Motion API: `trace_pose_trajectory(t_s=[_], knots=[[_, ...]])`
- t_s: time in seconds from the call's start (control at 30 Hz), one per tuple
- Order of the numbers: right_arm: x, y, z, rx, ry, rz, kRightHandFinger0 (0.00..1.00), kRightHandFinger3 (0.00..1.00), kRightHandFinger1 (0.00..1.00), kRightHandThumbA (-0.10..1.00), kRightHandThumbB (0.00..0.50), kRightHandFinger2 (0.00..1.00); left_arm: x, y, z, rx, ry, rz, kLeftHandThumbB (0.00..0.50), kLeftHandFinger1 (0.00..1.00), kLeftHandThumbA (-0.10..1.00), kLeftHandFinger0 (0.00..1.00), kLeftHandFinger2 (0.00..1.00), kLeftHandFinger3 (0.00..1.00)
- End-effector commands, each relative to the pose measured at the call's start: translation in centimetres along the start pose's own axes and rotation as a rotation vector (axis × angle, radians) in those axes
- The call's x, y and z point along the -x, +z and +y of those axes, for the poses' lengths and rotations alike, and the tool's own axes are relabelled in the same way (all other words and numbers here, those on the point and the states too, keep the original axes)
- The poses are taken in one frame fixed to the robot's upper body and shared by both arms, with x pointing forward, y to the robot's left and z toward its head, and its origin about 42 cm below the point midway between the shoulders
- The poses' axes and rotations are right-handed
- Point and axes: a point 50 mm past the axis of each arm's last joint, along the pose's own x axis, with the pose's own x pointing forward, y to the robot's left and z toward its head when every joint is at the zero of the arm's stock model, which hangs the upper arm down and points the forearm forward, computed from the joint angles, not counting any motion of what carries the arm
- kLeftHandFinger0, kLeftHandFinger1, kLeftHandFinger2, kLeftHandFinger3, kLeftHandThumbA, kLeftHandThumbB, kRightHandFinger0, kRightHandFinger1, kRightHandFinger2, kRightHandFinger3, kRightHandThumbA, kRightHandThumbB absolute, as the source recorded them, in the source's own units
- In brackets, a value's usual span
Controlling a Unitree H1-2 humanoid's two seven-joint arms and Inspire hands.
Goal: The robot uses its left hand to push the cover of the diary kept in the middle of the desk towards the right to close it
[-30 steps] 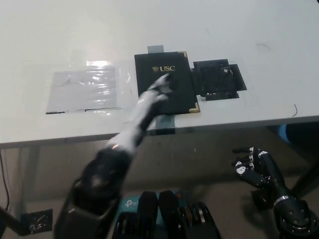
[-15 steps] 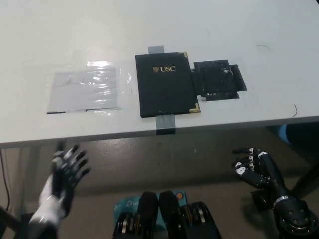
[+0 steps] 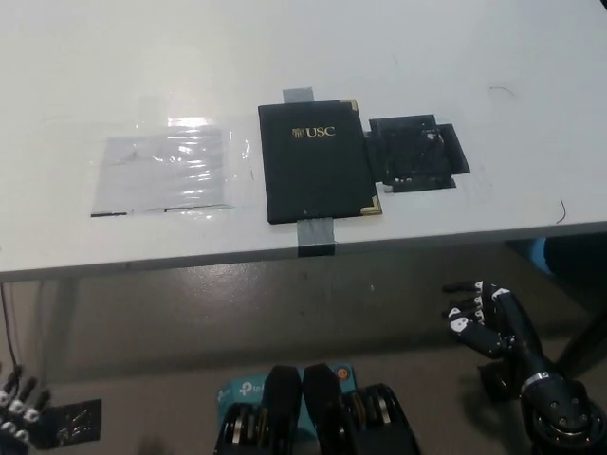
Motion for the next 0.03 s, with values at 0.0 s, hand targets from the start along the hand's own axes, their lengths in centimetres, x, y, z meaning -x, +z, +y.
trace_pose_trajectory(t_s=[0.0], knots=[[-0.32, 3.17, -1.18, 0.008, -0.058, -0.133, 0.31, 0.62, 0.32, 0.37, 0.057, 0.41, 1.18, 2.95, 1.02, 0.313, -0.185, -0.275, 0.407, 1.00, 1.00, 1.00, 1.00, 1.00]])
